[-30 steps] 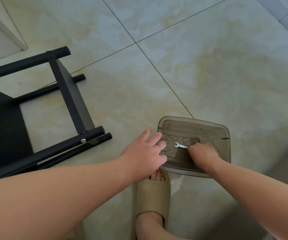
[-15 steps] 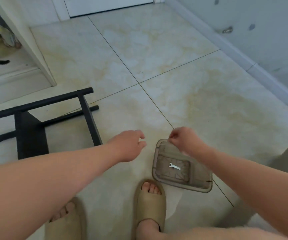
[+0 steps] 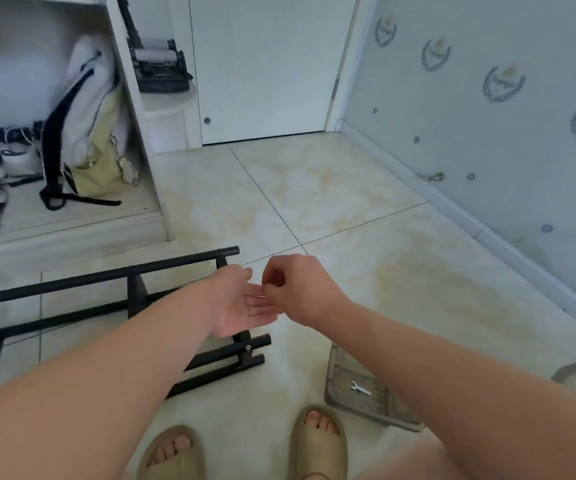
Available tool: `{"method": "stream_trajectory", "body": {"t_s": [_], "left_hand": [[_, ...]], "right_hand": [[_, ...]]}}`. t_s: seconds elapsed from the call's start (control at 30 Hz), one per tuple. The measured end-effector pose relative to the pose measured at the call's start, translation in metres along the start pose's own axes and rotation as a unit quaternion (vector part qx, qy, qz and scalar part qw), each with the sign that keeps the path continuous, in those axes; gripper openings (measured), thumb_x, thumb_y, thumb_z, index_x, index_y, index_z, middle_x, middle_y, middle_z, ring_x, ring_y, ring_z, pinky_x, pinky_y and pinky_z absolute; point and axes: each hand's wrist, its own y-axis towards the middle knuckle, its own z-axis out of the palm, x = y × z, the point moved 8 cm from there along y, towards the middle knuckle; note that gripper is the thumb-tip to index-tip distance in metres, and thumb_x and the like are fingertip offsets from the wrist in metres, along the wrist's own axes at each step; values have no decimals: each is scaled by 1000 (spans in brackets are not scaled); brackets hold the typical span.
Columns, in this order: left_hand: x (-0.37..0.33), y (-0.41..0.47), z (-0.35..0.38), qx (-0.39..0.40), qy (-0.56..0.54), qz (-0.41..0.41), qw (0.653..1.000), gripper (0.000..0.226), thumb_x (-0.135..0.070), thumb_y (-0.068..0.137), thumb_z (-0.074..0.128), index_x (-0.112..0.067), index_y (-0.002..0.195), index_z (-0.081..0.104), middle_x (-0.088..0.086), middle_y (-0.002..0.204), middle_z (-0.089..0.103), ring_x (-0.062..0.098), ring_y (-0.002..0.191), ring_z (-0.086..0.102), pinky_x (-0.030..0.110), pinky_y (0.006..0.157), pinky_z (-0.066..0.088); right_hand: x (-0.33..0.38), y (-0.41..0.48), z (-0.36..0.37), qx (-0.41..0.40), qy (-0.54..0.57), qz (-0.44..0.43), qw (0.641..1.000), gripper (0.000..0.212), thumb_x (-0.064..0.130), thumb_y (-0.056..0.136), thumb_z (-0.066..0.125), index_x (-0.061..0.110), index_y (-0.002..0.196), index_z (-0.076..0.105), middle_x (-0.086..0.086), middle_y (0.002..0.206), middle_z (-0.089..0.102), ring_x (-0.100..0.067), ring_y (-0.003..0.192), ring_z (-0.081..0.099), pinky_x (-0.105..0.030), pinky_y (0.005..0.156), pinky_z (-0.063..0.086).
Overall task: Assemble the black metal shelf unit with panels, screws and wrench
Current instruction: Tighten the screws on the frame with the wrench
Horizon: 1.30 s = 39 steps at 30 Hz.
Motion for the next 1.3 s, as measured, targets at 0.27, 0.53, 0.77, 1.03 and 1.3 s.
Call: {"method": "stream_trajectory", "body": {"t_s": [0.27,0.53,0.77,1.03,1.3], "left_hand": [[1,-13,-24,-9,-11,-12,1000,32,-9,104,39,12,105,62,25,96,68,34,80,71,37,63,59],[-3,26,-76,-58,60,10,997,37,18,97,25,7,107,59,23,120,64,25,90,70,33,78,56],[-6,81,-111,-129,205,21,970,25,-8,105,41,-1,120,59,16,113,71,25,90,72,29,74,57],[25,157,-154,-153,325,76,930,18,-12,98,57,-14,107,73,9,91,70,17,82,61,32,85,57],[57,200,-155,-83,245,63,964,9,-9,96,64,-6,104,68,9,84,70,12,66,65,24,70,59]], "right_hand": [[-6,-3,7,-25,25,10,999,19,16,95,57,16,96,76,12,84,62,-10,83,59,-10,65,42],[-70,36,47,64,-130,16,989,32,28,101,55,23,133,59,4,127,57,-18,118,53,-36,99,46],[-97,72,116,179,-257,-72,947,65,37,101,55,24,158,25,3,161,28,-23,147,27,-40,115,31],[-120,102,187,225,-304,-159,912,118,78,83,54,18,161,-12,3,168,-17,-22,156,-11,-43,125,8],[-144,112,235,243,-313,-226,890,137,99,60,27,14,161,-9,0,168,-18,-21,156,-9,-50,124,6]]}}
